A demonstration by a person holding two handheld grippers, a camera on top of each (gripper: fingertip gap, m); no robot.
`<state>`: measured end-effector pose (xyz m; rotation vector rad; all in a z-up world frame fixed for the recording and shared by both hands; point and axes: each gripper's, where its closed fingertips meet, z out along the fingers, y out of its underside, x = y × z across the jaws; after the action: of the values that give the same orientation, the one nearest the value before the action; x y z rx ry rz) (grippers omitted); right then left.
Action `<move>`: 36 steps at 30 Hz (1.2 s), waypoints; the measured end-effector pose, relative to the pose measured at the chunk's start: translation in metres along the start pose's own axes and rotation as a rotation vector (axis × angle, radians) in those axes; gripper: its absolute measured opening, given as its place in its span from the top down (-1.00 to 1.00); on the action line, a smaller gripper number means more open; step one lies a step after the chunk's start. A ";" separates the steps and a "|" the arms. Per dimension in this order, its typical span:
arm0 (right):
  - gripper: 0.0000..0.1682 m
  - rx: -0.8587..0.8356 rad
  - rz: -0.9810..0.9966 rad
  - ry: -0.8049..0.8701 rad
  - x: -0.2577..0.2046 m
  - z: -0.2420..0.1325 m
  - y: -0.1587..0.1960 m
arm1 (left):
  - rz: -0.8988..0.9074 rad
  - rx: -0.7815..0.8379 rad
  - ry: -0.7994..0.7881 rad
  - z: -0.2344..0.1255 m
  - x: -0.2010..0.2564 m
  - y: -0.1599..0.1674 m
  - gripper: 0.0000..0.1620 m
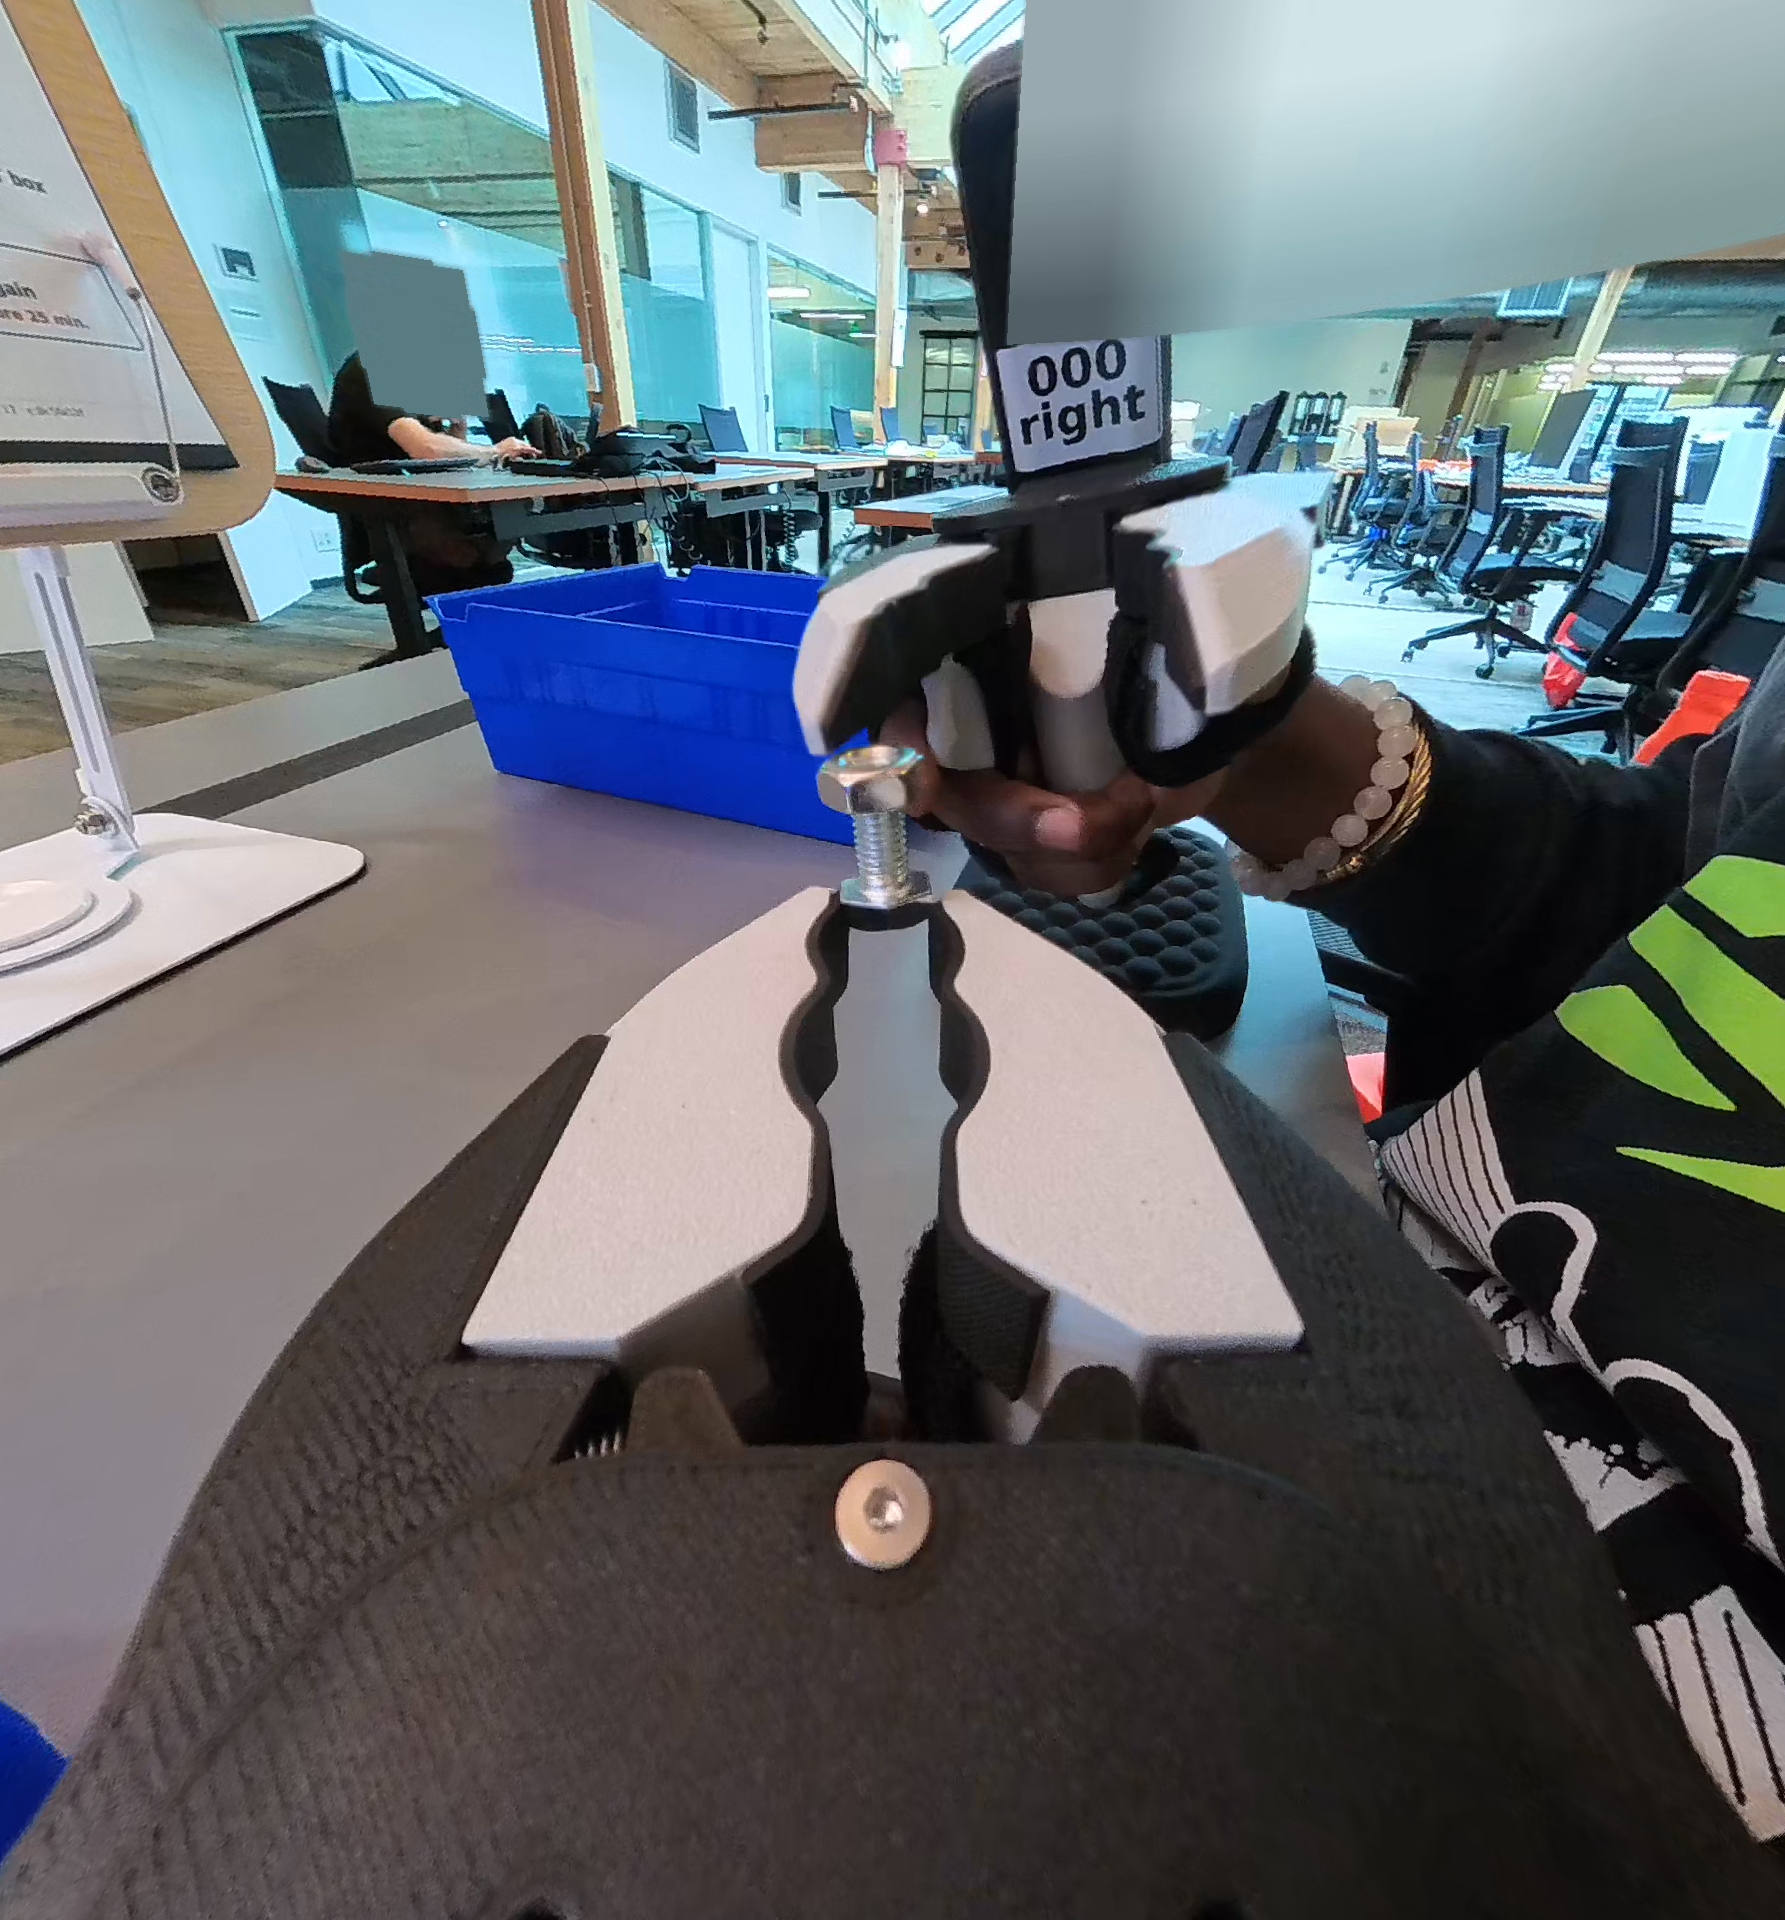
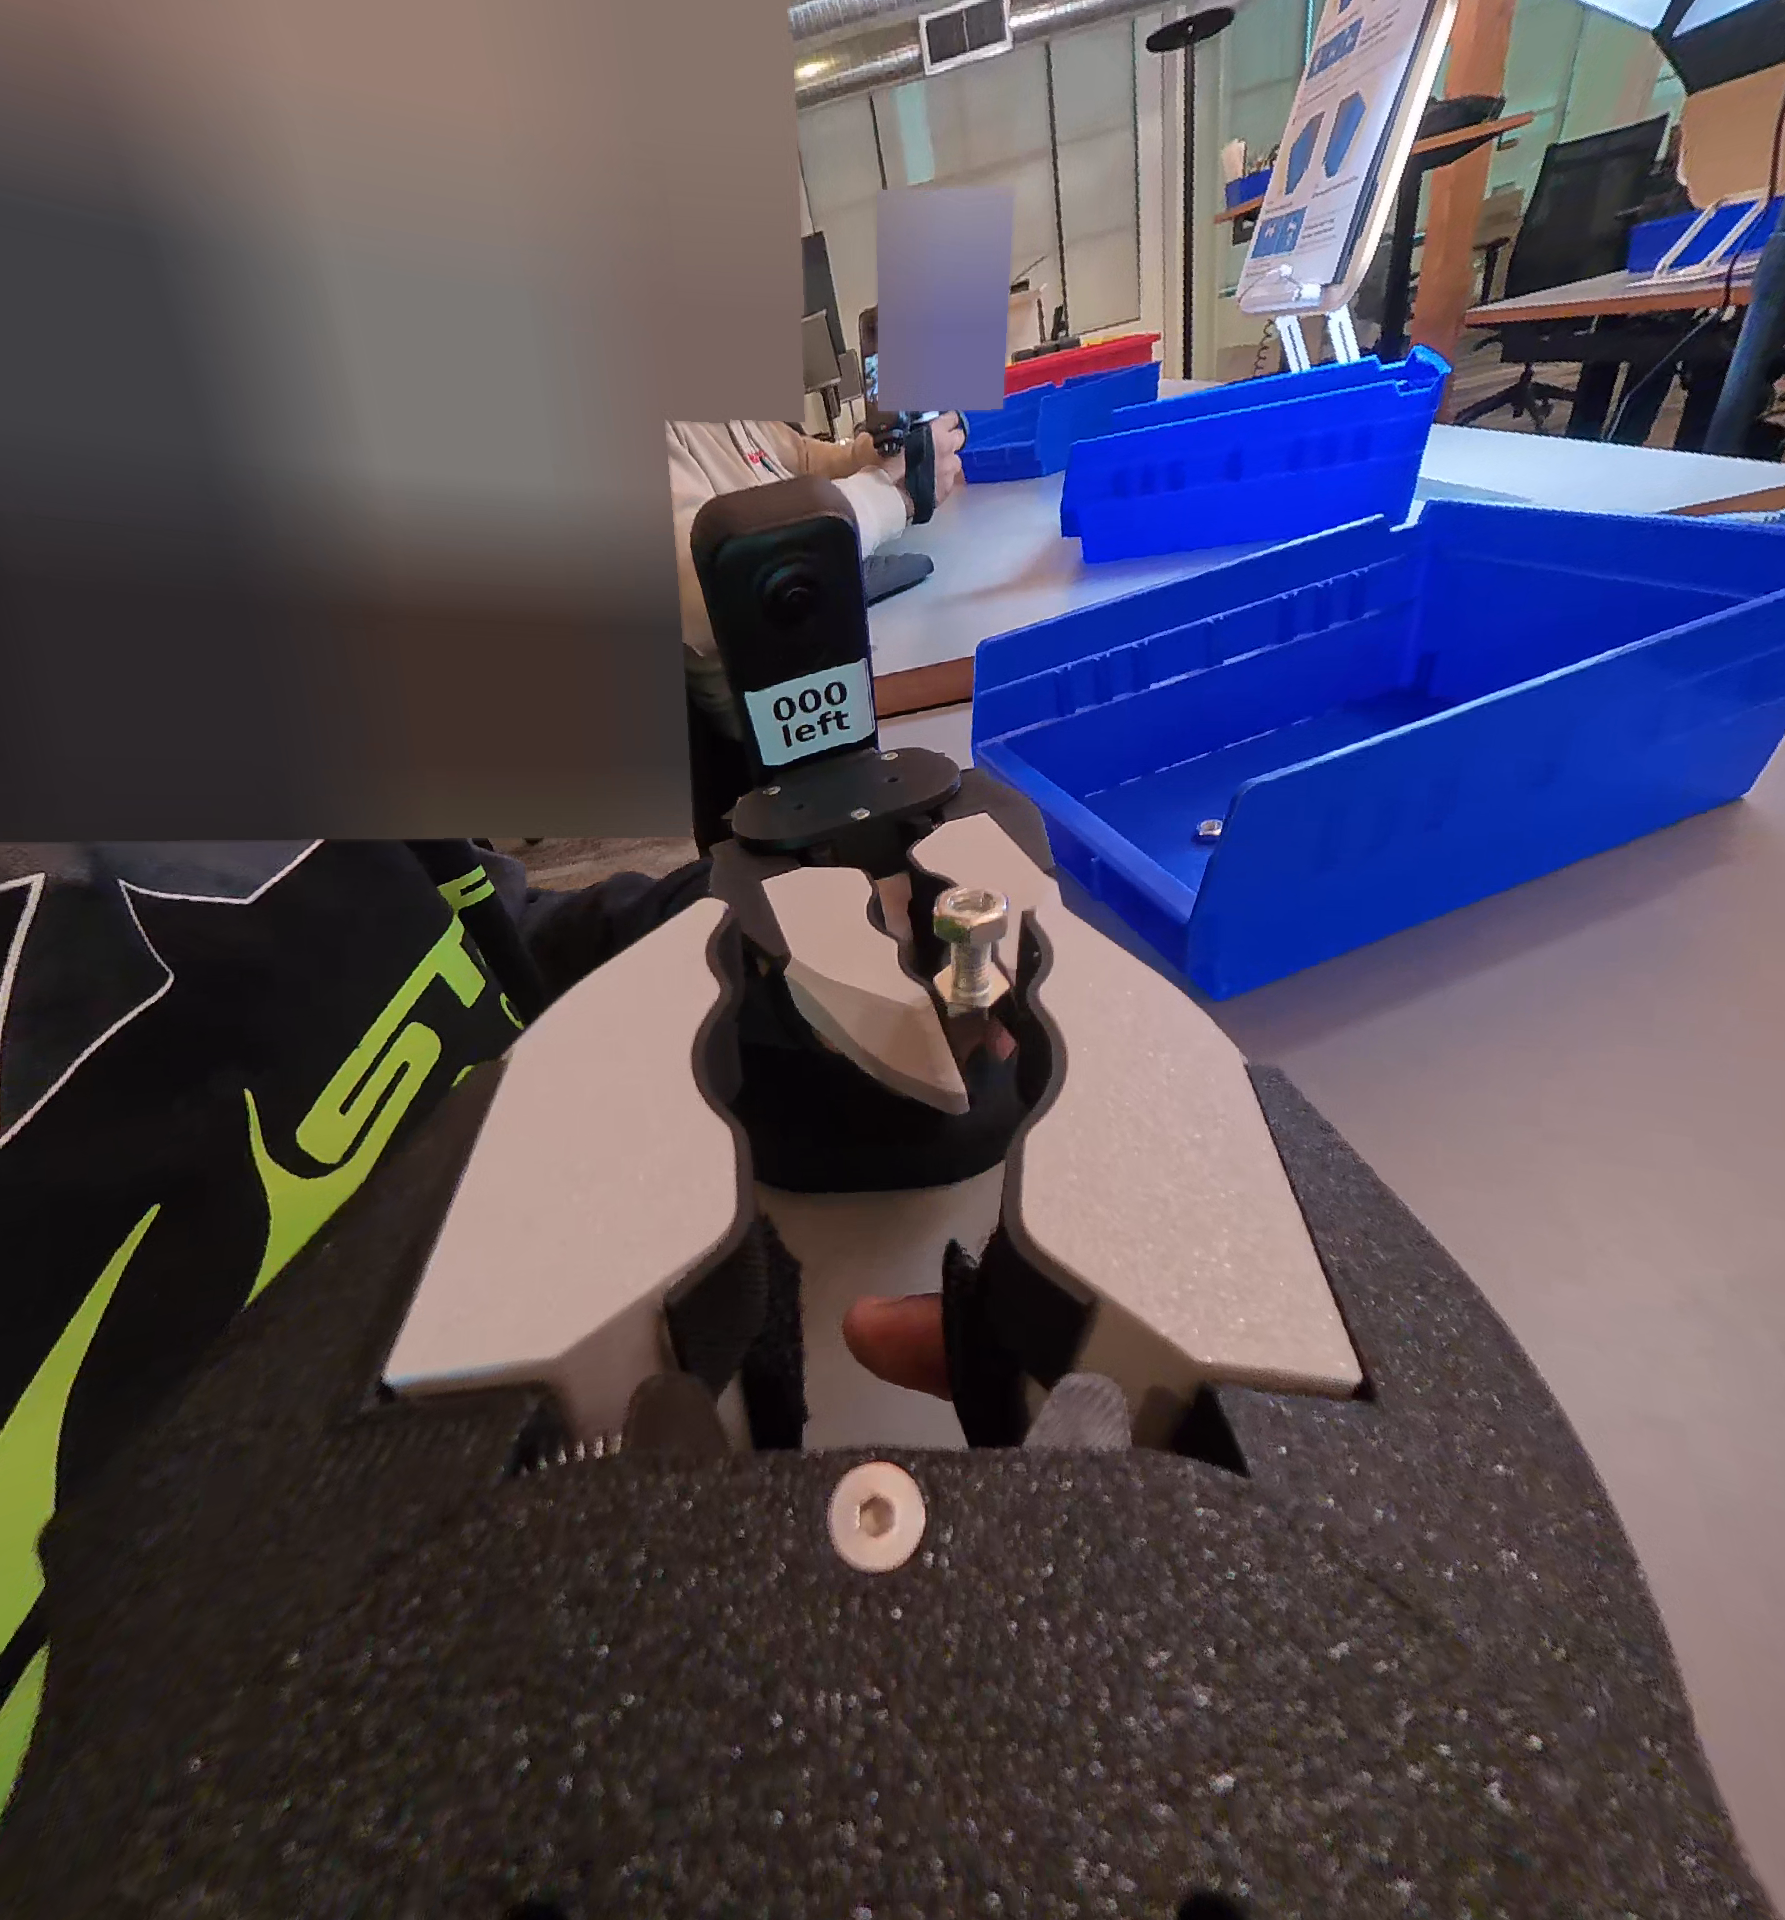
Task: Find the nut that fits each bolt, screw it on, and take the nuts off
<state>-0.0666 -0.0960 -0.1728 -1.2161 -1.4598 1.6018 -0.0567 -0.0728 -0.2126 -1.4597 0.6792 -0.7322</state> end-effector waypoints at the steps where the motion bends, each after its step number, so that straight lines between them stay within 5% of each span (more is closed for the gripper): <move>1: 0.39 0.004 -0.003 -0.003 0.000 0.001 -0.001 | 0.002 -0.004 0.002 0.000 0.000 0.001 0.82; 15: 0.54 0.001 -0.015 -0.004 -0.004 -0.005 0.004 | 0.005 -0.013 -0.002 0.001 0.000 0.002 0.82; 24: 0.36 0.001 -0.033 0.005 -0.001 0.008 0.005 | 0.013 -0.024 0.007 0.002 0.002 0.003 0.82; 36: 0.52 0.031 -0.031 0.045 0.000 -0.007 0.003 | 0.015 -0.021 0.002 0.002 0.002 0.003 0.82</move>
<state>-0.0597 -0.0941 -0.1751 -1.1986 -1.4134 1.5608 -0.0542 -0.0730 -0.2155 -1.4722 0.7001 -0.7169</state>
